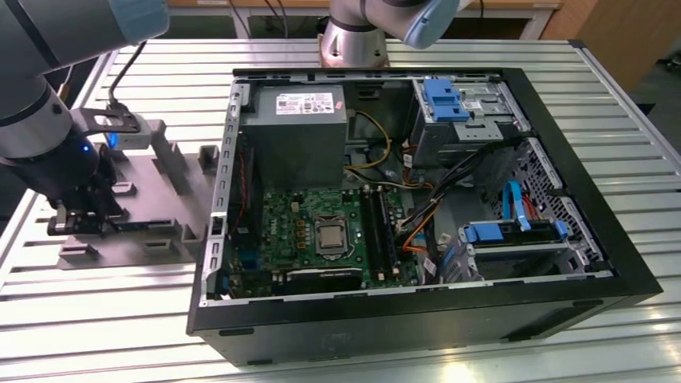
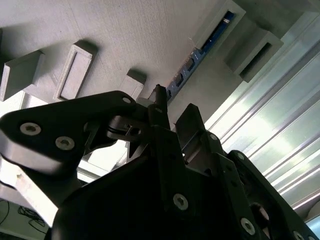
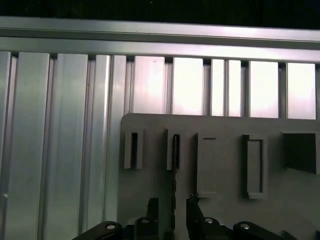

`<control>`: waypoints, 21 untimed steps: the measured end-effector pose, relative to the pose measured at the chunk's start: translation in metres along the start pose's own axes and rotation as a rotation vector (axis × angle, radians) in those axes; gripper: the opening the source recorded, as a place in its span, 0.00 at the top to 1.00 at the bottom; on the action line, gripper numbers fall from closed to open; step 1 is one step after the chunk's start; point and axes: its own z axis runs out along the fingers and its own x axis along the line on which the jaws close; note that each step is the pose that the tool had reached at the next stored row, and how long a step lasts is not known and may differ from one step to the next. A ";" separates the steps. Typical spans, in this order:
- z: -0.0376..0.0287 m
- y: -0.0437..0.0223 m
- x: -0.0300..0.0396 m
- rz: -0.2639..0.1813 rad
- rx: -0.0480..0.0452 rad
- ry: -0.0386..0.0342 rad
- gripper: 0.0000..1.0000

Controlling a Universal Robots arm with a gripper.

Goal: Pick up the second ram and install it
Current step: 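Pick up the second ram and move it above second insertion slot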

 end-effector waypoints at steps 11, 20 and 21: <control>0.0090 0.0006 0.0002 -0.019 -0.0006 0.0009 0.64; 0.0103 0.0005 -0.0006 -0.019 -0.0007 0.0008 0.64; 0.0103 0.0005 -0.0006 -0.019 -0.0006 0.0007 0.64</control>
